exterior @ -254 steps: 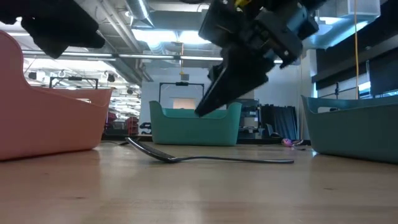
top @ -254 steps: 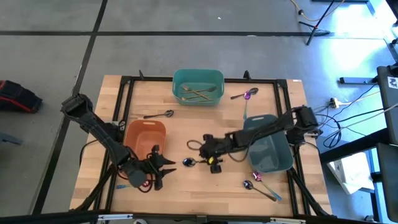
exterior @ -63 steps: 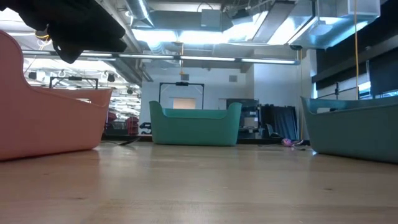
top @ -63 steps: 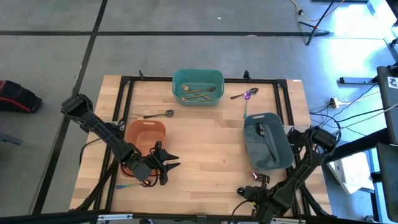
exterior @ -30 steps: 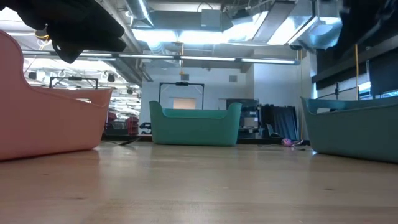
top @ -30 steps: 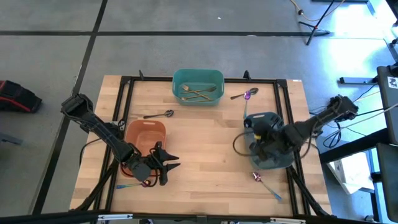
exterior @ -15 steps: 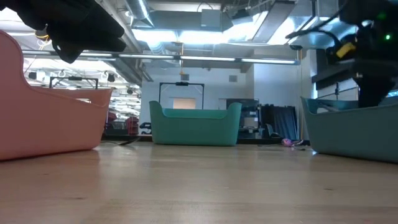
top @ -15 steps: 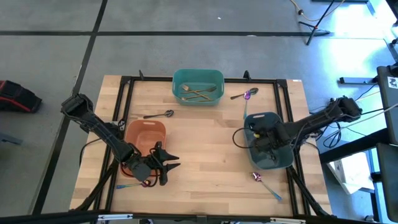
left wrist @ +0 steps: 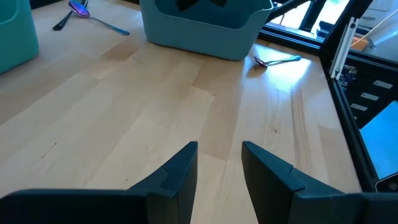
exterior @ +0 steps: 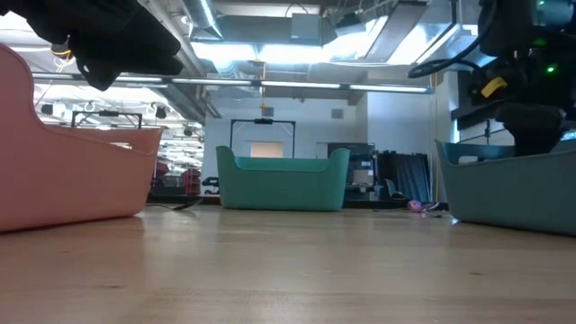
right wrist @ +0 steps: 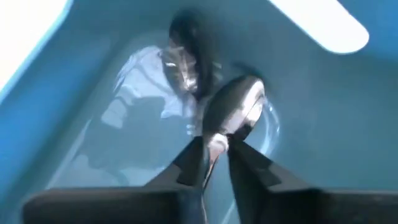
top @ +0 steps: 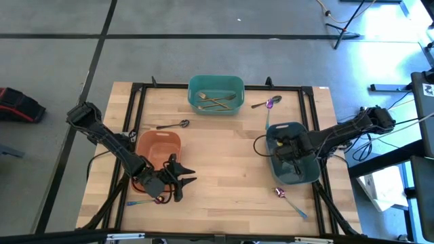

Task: Sort silverware by color (type)
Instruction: Put the black spoon into the blue bin

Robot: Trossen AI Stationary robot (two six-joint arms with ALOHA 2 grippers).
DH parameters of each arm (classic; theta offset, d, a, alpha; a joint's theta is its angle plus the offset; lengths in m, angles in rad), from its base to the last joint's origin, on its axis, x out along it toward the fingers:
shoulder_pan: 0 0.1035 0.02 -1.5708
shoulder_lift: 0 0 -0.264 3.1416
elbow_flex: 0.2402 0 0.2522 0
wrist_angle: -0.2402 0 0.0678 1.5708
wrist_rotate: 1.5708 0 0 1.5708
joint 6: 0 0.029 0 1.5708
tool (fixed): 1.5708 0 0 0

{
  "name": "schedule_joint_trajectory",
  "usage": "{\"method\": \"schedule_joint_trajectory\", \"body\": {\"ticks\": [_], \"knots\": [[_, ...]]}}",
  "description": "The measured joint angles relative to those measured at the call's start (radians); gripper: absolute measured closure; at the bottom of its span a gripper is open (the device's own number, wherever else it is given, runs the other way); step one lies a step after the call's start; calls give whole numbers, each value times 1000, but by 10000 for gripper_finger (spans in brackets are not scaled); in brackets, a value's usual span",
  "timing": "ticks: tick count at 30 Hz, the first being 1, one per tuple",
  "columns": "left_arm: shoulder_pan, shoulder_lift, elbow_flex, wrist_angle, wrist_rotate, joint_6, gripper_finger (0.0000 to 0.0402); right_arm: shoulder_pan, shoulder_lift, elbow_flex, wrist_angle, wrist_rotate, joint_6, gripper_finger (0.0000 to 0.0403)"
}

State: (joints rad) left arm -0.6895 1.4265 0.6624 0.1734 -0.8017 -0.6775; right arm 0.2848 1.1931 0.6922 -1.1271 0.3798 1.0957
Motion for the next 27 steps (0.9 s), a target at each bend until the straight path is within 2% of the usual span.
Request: {"method": "schedule_joint_trajectory", "body": {"ticks": [6, 9, 12, 22, 27], "knots": [[0, 0, 0, 0, 0, 14, 280, 3, 0, 52, -95, 29, -2, 267], [1, 0, 0, 0, 0, 34, 280, 3, 0, 117, -151, 49, -2, 249], [10, 0, 0, 0, 1, 55, 280, 4, 0, 177, -119, 119, -38, 241], [102, 0, 6, 6, 3, 229, 280, 4, 13, 201, 332, 387, -441, 240], [181, 0, 76, -14, 51, 379, 280, 3, 51, 176, 565, 425, -647, 240]]}}
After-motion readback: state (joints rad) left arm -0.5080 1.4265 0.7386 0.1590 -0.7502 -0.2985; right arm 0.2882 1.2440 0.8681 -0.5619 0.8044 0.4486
